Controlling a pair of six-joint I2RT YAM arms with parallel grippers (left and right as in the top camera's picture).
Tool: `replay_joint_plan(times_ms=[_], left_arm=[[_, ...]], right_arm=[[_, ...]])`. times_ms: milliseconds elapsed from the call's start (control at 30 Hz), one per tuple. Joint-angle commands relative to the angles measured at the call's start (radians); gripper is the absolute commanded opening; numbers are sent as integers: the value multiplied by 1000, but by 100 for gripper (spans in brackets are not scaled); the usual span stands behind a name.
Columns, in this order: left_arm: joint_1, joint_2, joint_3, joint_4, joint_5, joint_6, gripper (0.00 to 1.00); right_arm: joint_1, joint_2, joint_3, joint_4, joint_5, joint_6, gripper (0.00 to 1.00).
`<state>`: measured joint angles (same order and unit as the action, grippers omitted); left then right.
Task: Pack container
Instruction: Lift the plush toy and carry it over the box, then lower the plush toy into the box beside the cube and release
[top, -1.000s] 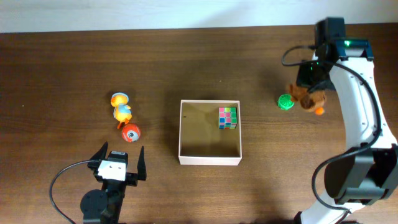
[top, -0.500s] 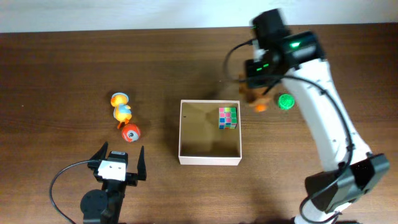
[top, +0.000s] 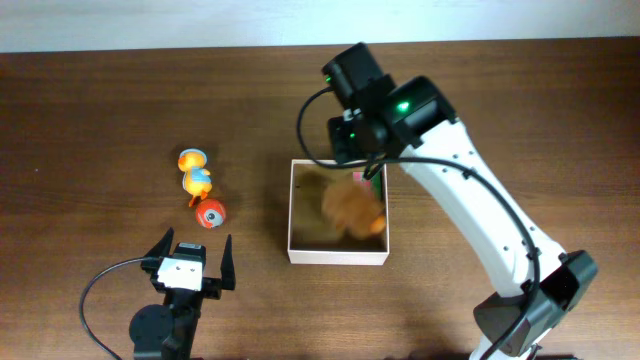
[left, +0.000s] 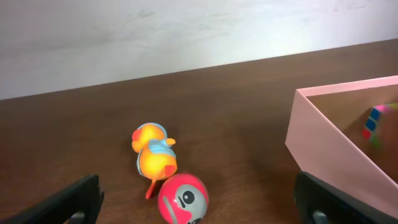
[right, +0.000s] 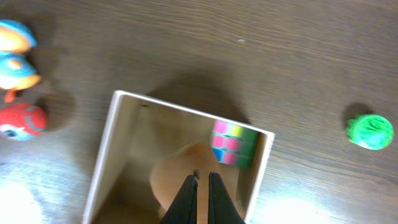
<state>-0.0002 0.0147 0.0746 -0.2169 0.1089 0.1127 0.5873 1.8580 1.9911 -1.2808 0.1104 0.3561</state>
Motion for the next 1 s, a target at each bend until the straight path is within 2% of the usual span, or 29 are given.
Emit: replay_joint_plan(times_ms=[0, 367, 433, 533, 567, 733, 800, 833, 900, 933, 967], left_arm=[[4, -9, -8, 4, 7, 16, 99], [4, -9, -8, 4, 7, 16, 99], [4, -9, -8, 4, 7, 16, 99], [4, -9, -8, 4, 7, 16, 99], [4, -9, -8, 4, 7, 16, 99], [4, -9, -8, 4, 7, 16, 99], [4, -9, -8, 4, 7, 16, 99], [4, -9, -8, 4, 7, 16, 99], [4, -9, -8, 4, 7, 16, 99], [4, -9, -8, 4, 7, 16, 99], [4, -9, -8, 4, 7, 16, 99]], right_arm=[[62, 33, -5, 21, 6, 40, 4], [93, 69, -5, 56, 5, 43, 4], [93, 69, -5, 53, 5, 41, 12], [93, 69, -5, 39, 5, 30, 35], [93, 69, -5, 29, 5, 21, 40], [93, 69, -5, -81, 5, 19, 44], [93, 69, -5, -131, 5, 19, 43], [94, 69, -7, -152, 5, 19, 40], [94, 69, -15, -190, 5, 19, 10], [94, 69, -23, -209, 1, 20, 4], [94, 69, -31, -219, -4, 20, 4]])
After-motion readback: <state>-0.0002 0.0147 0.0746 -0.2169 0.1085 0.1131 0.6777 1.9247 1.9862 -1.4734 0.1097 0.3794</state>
